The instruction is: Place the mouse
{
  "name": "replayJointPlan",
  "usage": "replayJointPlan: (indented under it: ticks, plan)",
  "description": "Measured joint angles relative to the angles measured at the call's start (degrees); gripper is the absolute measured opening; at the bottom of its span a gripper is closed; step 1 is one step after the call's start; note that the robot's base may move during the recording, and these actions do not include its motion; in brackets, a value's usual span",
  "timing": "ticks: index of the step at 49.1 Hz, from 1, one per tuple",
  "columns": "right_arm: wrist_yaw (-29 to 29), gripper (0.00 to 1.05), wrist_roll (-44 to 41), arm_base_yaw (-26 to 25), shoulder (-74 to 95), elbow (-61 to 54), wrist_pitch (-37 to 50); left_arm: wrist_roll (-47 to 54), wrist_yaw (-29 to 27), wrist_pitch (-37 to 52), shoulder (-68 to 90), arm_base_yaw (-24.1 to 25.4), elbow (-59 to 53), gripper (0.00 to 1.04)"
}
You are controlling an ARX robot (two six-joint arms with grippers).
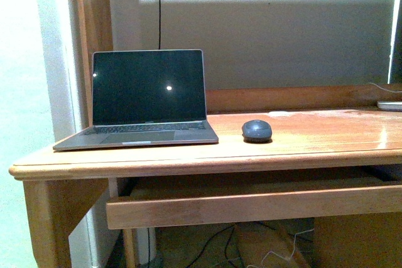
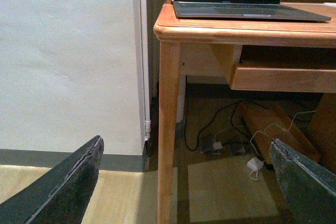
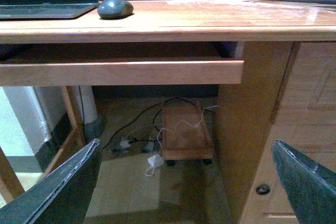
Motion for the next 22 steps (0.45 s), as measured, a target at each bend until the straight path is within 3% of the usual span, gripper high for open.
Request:
replayJointPlan:
  ticks: [22]
  plan:
    - [0.0,0.97,0.0,0.0,0.0,0.0,0.0,0.0,0.0,0.0,0.0,0.0,0.0,0.97]
